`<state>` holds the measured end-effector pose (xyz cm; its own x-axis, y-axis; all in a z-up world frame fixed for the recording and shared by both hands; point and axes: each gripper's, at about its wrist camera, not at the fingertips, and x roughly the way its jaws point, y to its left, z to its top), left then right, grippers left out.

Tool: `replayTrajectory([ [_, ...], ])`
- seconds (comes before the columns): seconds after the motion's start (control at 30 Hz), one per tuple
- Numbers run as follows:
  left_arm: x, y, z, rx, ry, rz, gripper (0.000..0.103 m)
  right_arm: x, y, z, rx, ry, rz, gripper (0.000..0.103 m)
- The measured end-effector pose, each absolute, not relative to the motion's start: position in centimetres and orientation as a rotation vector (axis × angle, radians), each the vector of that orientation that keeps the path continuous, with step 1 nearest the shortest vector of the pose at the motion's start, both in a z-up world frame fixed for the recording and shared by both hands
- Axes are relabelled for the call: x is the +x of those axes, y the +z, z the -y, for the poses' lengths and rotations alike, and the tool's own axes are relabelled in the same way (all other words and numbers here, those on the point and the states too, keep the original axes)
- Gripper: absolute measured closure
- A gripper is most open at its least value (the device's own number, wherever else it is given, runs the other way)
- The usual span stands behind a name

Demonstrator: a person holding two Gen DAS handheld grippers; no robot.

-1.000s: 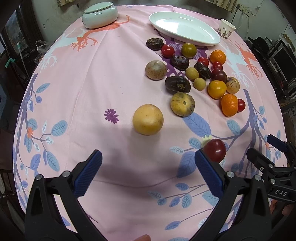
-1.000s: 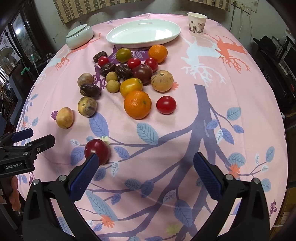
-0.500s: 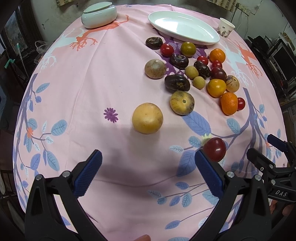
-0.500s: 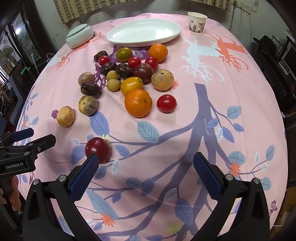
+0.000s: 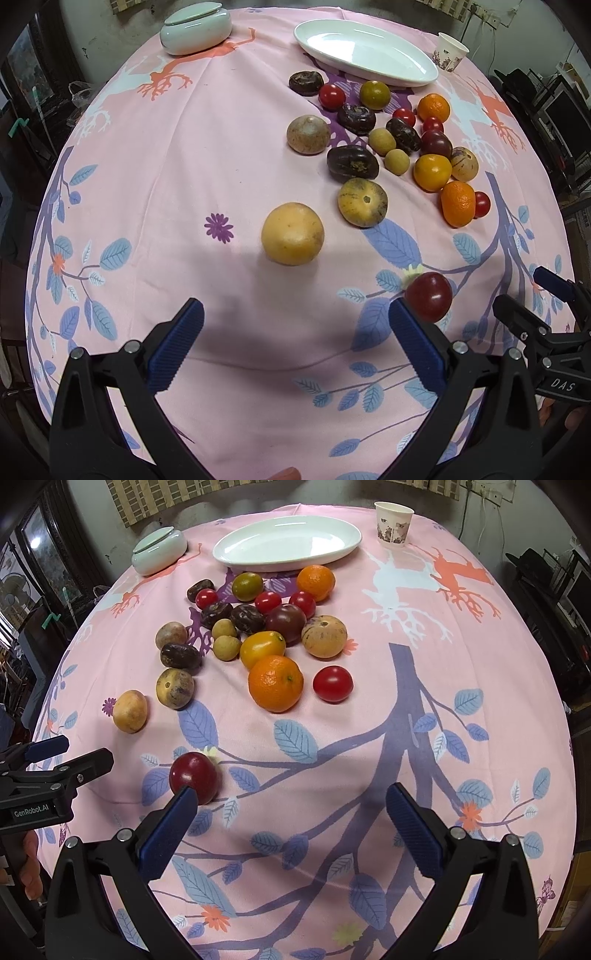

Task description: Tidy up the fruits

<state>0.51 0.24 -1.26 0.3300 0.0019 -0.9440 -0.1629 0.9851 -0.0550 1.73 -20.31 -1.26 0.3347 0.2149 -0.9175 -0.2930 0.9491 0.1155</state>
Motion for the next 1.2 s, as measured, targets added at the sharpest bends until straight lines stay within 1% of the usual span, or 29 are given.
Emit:
replayTrajectory([
  [0.33,0.9,-1.7,-0.7,-0.133,0.111,-1.233,0.002,1.8,-1.4,20.4,-0.068,0.344,-1.188,0.001],
  [0.5,1.7,-2.6,-2.3,-0.104,0.094,-1.224,0.002,0.4,-1.7,18.4,-0.206,0.413,-1.153,0.001],
  [0.67,2.3,-3.5,-2.6,-0.113,0.069,-1.236,0.002,0.4,-2.2,18.3,-0.196,0.435,-1.173,0.001],
  [0.9,5.1,-4.1,-1.8,-0.057,0.056,-1.252,0.002,0.9,-2.6,19.0,-0.156,0.438,-1.177,0.001],
  [0.93,5.6,-4.3,-1.7,-0.048,0.065,-1.26,0.007,1.0,-2.5,19.0,-0.156,0.437,-1.169,0.001],
  [0.97,5.8,-4.5,-1.8,-0.044,0.071,-1.267,0.021,1.0,-2.4,19.1,-0.156,0.437,-1.164,0.001],
  [1.0,6.3,-4.9,-1.8,-0.044,0.073,-1.282,0.031,1.2,-2.4,19.1,-0.155,0.44,-1.162,0.001],
  [1.03,6.5,-5.1,-1.8,-0.056,0.059,-1.293,0.044,1.3,-2.3,19.1,-0.154,0.446,-1.162,0.001],
  [1.07,6.8,-5.4,-1.8,-0.074,0.037,-1.303,0.055,1.3,-2.3,19.1,-0.153,0.454,-1.164,0.001],
  [1.13,7.0,-5.6,-1.2,-0.047,0.013,-1.307,0.056,1.3,-2.3,18.7,-0.168,0.476,-1.163,0.001],
  [1.2,6.9,-5.6,-0.7,-0.018,0.009,-1.294,0.057,1.2,-2.4,18.0,-0.187,0.514,-1.167,0.006],
])
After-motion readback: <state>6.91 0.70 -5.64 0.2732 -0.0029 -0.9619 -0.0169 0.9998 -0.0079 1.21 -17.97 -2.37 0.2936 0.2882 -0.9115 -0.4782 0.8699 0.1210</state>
